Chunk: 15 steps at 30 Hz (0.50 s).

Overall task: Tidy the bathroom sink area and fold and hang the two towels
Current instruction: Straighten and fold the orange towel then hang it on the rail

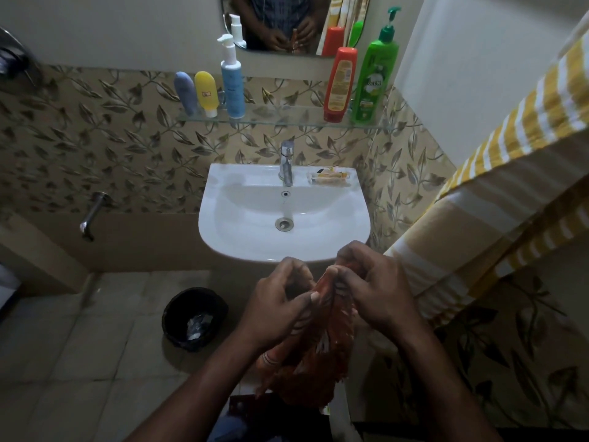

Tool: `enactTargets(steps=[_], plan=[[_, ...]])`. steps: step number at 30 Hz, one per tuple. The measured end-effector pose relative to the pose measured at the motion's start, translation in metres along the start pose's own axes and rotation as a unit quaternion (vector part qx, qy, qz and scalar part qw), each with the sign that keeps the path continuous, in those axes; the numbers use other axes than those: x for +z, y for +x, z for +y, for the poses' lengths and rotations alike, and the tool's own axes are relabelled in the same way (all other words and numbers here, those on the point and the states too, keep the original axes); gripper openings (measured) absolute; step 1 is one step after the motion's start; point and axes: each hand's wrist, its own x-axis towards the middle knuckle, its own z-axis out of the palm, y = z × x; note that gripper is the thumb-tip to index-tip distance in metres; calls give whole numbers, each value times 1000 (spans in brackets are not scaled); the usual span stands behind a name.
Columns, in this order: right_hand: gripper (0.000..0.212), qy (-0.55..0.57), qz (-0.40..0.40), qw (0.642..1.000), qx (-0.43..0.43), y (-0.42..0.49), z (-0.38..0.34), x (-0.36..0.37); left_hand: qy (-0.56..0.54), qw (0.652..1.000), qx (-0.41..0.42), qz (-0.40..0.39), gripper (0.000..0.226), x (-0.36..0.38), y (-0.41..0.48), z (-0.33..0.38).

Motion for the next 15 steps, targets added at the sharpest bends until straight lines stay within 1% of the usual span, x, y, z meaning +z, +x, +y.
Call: enactTargets(steps=[3, 5, 7, 11, 15], plan=[[10, 6, 26, 1000, 2, 11, -8, -3, -20, 1000, 4, -10, 19, -4, 9, -6], [11, -1, 43, 999, -1, 19, -14, -4, -22, 999, 23, -17, 16, -8, 19, -7], [13, -5, 55, 998, -3, 25, -18, -3, -24, 999, 42, -23, 15, -10, 28, -7], [16, -17, 77, 997, -4, 35, -28, -1, -55, 996, 53, -44, 14, -18, 44, -7], [13, -2, 94, 996, -3, 42, -39, 2, -78, 993, 66, -60, 8, -28, 57, -5]])
